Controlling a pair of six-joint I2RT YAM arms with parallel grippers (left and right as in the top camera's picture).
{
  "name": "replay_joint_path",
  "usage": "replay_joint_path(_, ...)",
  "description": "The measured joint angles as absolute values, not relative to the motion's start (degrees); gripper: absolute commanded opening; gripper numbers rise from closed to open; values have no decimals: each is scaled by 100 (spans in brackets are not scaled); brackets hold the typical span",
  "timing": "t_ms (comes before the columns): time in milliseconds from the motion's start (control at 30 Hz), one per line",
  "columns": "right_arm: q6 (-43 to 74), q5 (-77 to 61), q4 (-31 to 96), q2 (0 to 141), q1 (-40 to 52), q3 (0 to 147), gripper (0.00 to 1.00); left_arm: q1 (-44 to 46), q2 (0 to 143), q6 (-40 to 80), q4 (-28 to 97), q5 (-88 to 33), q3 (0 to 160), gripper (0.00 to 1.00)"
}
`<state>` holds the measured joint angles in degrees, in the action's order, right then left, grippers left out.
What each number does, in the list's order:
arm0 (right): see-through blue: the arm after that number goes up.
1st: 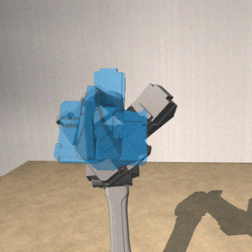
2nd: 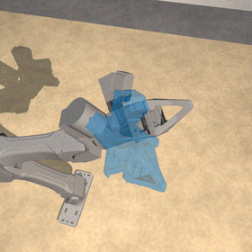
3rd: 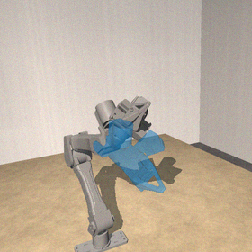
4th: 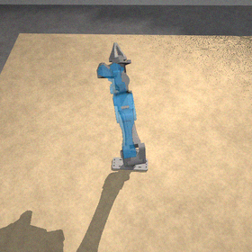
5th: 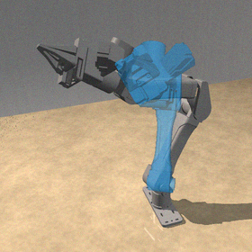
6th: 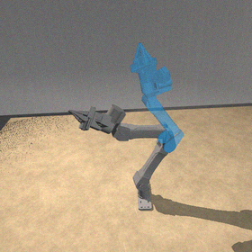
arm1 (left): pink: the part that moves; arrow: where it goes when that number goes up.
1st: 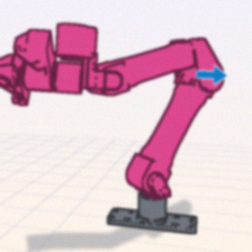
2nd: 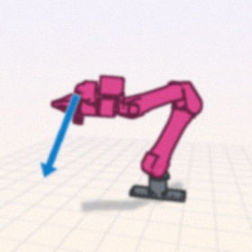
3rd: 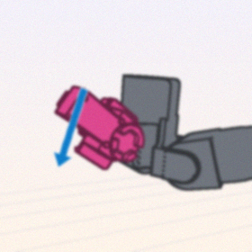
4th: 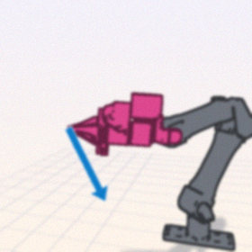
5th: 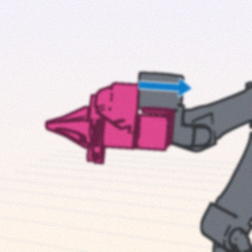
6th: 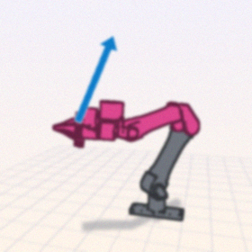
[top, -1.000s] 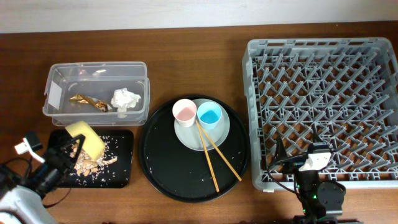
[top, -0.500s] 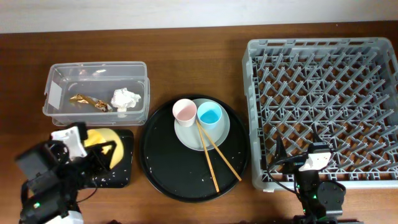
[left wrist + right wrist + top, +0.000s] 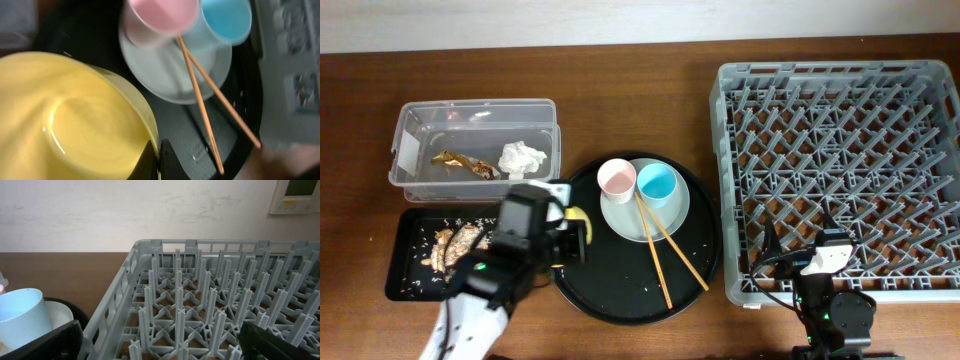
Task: Sort waste into correct bins and load items into the dishwasher rack
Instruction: 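Carry the empty yellow bowl back and set it on the round tray, then reach the right gripper to the chopsticks and grasp one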
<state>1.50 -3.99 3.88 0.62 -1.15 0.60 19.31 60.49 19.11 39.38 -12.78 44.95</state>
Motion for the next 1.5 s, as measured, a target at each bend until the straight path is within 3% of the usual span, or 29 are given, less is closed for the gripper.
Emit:
replay_joint_path(267, 148, -399, 390, 64, -115, 60, 98, 3072, 7791, 2327, 3634, -679, 4495, 0)
replay_joint_path(333, 150, -397, 388, 62, -115, 60, 98, 3081, 7802, 2346, 3636, -663, 4495, 9)
replay_joint_path(400, 150, -397, 390, 62, -115, 60, 98, 3079, 7811, 2399, 3662, -637, 4495, 33)
replay_joint_path(467, 150, -397, 390, 62, -115, 60, 98, 3081, 7854, 2403, 3701, -552, 4495, 41)
replay_joint_path(733, 150, -397, 388, 64, -115, 60, 99, 3044, 7671, 2351, 4104, -508, 5256, 44)
replay_joint_path(900, 248, -486, 333, 64, -115, 60, 98, 1612, 7585, 1922, 5000, -998, 6617, 47)
replay_joint_path(1000, 451, -1444, -150, 69, -115, 62, 98, 709, 7579, 1796, 5054, -1227, 6761, 52)
replay_joint_path(1133, 471, -1855, 1588, 379, -115, 1728, 98, -82, 7575, 1772, 5129, -1330, 6768, 52)
replay_joint_path(1233, 451, -1920, 3061, 1413, -115, 3717, 99, -805, 7564, 1758, 5133, -1439, 6788, 67)
replay_joint_path(1300, 451, -1964, 4283, 2582, -115, 5146, 98, -1177, 7553, 1745, 5188, -1476, 6796, 93)
replay_joint_path(1400, 460, -2139, 5478, 4506, -115, 6420, 99, -1520, 7553, 1737, 5280, -1479, 6803, 99)
replay_joint_path(1500, 434, -3319, 5961, 5905, -80, 6600, 73, -1525, 7553, 1732, 5288, -1479, 6805, 99)
